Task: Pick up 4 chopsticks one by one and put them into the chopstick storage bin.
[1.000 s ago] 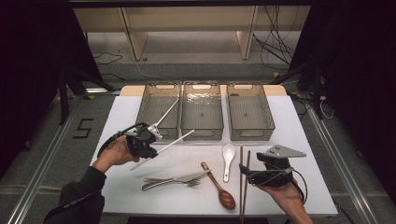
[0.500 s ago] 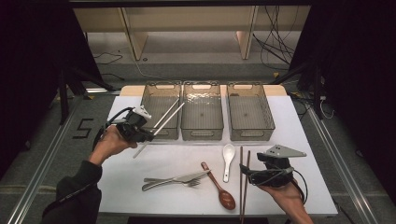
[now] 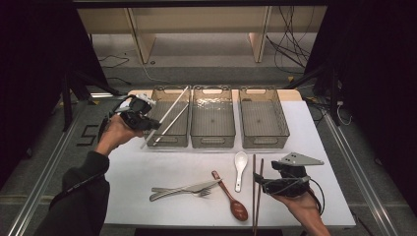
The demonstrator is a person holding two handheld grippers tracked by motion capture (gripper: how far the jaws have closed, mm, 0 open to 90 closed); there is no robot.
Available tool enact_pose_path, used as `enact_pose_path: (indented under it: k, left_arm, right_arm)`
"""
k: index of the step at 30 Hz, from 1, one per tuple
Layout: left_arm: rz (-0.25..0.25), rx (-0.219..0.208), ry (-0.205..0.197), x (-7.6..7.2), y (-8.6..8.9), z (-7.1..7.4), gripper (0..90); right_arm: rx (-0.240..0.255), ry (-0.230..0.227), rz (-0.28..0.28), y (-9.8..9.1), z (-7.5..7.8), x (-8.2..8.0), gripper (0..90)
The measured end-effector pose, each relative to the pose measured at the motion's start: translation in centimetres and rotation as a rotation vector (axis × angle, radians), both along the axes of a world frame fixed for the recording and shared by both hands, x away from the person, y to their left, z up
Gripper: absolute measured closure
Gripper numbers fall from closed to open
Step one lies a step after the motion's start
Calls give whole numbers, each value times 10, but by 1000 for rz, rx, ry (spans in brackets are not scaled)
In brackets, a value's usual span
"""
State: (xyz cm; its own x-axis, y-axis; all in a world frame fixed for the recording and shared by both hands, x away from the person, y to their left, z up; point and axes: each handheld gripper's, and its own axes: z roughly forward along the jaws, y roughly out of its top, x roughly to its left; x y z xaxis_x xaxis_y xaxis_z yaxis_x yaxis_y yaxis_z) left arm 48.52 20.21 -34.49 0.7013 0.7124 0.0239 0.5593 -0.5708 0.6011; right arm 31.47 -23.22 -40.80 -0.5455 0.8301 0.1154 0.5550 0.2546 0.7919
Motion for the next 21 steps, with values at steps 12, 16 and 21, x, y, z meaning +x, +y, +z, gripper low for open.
enact_pose_path:
  k: [12, 16, 21]
  left_arm:
    - [68, 20, -39, 24, 4, 8, 838]
    - [96, 15, -49, 31, 5, 10, 838]
    - [119, 11, -65, 39, 3, 10, 838]
  right_arm:
    - [1, 2, 0, 0, 0, 0, 232]
    - [1, 1, 2, 0, 0, 0, 232]
    - [1, 0, 4, 0, 0, 0, 232]
